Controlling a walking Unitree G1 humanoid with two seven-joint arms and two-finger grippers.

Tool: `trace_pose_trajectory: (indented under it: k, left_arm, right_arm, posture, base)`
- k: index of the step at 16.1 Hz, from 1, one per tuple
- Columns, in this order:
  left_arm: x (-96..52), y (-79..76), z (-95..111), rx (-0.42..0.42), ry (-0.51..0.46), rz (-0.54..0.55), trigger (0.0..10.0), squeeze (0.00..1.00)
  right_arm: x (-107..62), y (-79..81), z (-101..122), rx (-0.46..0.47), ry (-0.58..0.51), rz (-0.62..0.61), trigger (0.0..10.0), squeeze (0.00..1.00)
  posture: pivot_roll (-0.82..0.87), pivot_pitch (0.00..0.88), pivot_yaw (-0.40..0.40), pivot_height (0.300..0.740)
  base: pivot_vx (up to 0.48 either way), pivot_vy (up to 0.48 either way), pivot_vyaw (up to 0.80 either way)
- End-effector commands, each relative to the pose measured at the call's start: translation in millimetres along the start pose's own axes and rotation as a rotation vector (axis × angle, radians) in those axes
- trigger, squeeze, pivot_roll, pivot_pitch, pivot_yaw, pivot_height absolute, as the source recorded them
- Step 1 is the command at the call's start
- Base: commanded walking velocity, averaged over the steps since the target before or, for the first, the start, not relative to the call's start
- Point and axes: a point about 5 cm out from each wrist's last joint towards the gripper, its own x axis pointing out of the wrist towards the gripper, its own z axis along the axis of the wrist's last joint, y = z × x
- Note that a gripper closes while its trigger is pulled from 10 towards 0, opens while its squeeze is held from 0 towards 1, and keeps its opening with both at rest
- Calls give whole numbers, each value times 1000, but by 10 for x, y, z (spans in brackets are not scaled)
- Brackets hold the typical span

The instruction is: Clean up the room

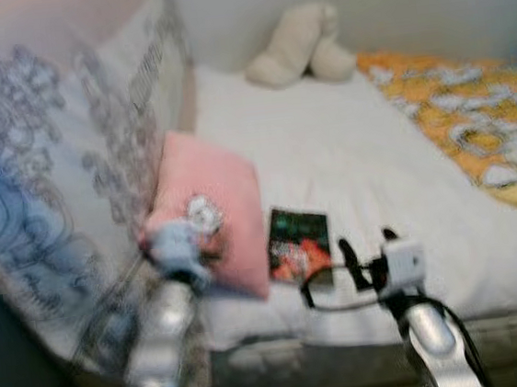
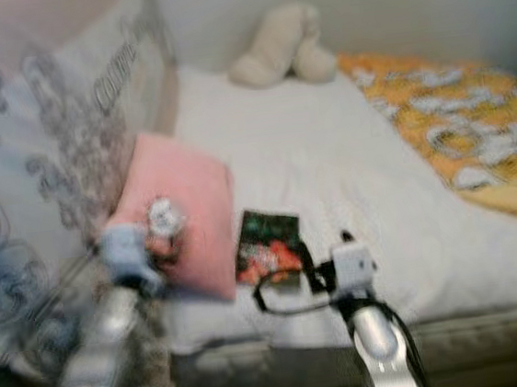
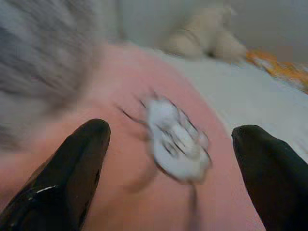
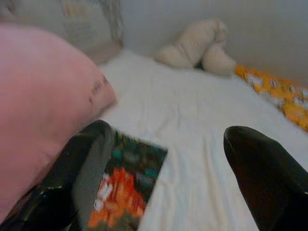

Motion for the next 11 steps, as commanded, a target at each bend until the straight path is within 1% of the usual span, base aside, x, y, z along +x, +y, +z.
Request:
trace_pose_trajectory:
  k: [1,2,3,4,6,8,10,11]
  left_arm:
    - [11,-135,31,-18,-28,-23,10000,0]
    - [10,-152,45,-19,-43,-38,10000,0]
    - [11,-181,74,-35,-56,-60,10000,0]
    - [4,-228,117,-25,-77,-92,10000,0]
    - [2,-255,159,-7,-105,-101,10000,0]
    - [6,-286,175,-12,-112,-113,10000,0]
    - [9,-348,185,-13,-113,-131,10000,0]
    - [8,-351,175,-7,-109,-141,10000,0]
  right_arm:
    - [17,-76,102,-27,-43,-2,10000,0]
    - [6,-88,59,-30,-11,-6,10000,0]
    - [-23,-144,-12,-7,29,-44,10000,0]
    - [-73,-212,-92,13,70,-92,10000,0]
    - [-124,-215,-139,5,96,-77,10000,0]
    - [-119,-211,-144,5,103,-75,10000,0]
    - [-115,-216,-160,2,112,-84,10000,0]
    - [-134,-198,-174,0,117,-81,10000,0]
  posture:
    - [118,0,-75,740]
    - [118,0,-76,740]
    - [121,0,-76,740]
    - [124,0,-76,740]
    - [124,0,-73,740]
    - [123,0,-70,740]
    - [120,0,-67,740]
    - [119,0,-64,740]
  base:
    - [296,-375,0]
    - [292,-375,0]
    - [281,-386,0]
    - [285,-382,0]
    - [283,-384,0]
    - [281,-386,0]
    - [274,-392,700]
    - [274,-390,656]
